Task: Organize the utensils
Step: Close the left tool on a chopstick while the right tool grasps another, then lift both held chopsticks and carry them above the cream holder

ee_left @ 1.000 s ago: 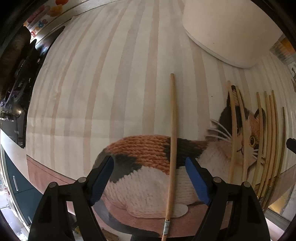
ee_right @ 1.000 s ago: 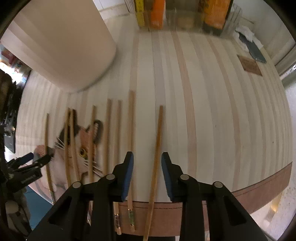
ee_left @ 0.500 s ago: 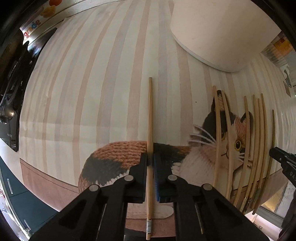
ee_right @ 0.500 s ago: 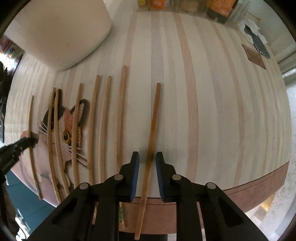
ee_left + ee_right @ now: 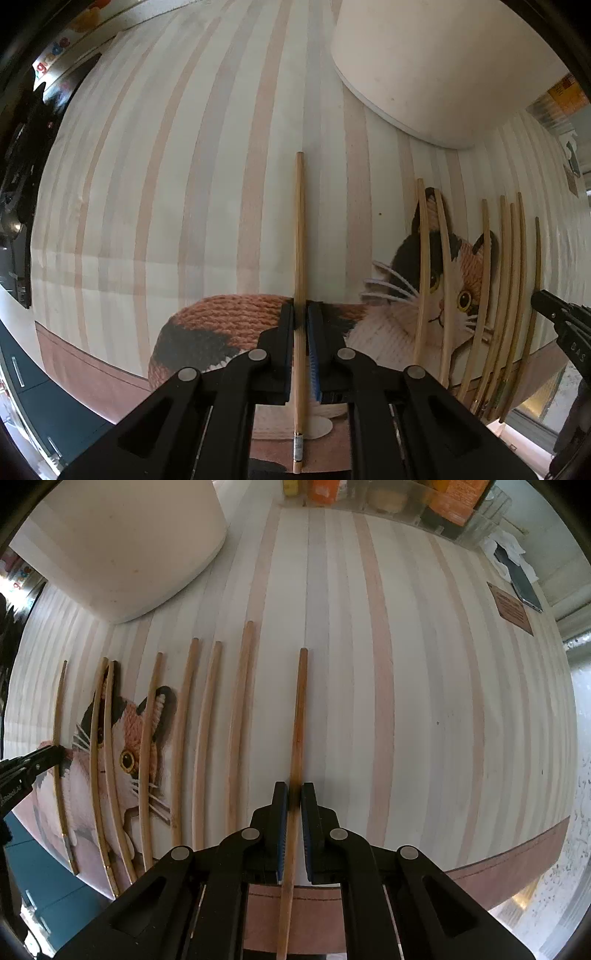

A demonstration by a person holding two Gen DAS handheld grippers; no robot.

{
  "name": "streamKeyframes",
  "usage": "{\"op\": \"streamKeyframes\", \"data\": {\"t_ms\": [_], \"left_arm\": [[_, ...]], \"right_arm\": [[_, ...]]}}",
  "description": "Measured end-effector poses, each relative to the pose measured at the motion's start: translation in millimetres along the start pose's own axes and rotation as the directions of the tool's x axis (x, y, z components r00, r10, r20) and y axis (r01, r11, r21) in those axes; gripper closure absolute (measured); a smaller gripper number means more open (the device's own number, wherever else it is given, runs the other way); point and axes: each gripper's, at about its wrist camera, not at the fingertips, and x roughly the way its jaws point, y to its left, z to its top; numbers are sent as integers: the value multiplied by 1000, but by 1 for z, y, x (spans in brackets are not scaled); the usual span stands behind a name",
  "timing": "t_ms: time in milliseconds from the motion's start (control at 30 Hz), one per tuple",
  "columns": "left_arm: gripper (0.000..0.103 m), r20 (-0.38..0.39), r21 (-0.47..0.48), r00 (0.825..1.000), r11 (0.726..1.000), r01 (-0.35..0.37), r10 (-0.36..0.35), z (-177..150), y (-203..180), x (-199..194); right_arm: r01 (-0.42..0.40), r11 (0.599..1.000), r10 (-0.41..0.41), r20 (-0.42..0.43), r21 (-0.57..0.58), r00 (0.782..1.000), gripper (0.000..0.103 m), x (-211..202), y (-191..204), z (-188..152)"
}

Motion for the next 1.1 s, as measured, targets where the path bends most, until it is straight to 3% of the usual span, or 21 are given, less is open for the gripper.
{"op": "streamKeyframes", "data": {"t_ms": [300, 633, 1100], "left_arm": [[96, -8, 20, 1000, 1000, -8, 8, 15, -1, 4], [99, 28, -4, 1000, 1000, 5, -5, -2, 5, 4], [99, 196, -10, 981, 1000, 0, 2, -22, 12, -56]], "right_arm": [[18, 1000, -18, -2, -18, 1000, 95, 4, 4, 16], [16, 1000, -16, 34, 0, 999, 96, 4, 13, 20], [-49, 997, 39, 169, 56, 985, 96, -31, -3, 30]]}}
